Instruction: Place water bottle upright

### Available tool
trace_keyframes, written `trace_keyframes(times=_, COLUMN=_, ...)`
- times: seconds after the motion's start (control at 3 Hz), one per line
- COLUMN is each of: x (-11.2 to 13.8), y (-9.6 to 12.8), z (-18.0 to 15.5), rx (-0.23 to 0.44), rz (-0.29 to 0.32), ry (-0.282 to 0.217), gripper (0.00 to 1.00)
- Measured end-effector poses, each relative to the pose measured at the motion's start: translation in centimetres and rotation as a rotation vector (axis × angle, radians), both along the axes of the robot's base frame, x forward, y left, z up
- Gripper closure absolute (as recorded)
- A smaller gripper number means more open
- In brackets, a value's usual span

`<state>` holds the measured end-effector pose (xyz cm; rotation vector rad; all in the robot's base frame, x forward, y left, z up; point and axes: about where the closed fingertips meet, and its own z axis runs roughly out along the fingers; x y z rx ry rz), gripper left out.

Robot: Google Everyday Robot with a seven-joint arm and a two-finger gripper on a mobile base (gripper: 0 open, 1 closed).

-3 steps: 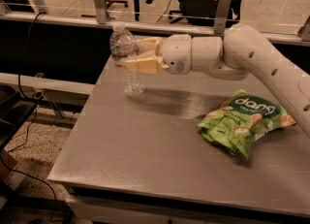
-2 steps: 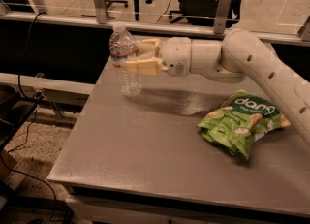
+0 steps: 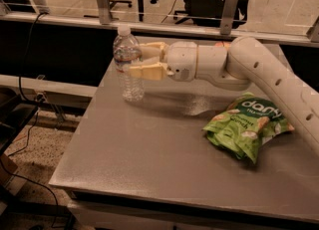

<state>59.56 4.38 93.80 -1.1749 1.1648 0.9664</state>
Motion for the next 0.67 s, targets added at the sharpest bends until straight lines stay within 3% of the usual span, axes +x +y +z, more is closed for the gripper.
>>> trace_keyframes(times=0.33, x=-0.06, y=0.03, z=-0.14, rx=0.005, rz=0.001, ry=0.0, gripper=0.05)
trace_keyframes(times=0.67, x=-0.12, y=0.21, z=-0.1, rx=0.005, rz=0.004, ry=0.0, gripper=0.0)
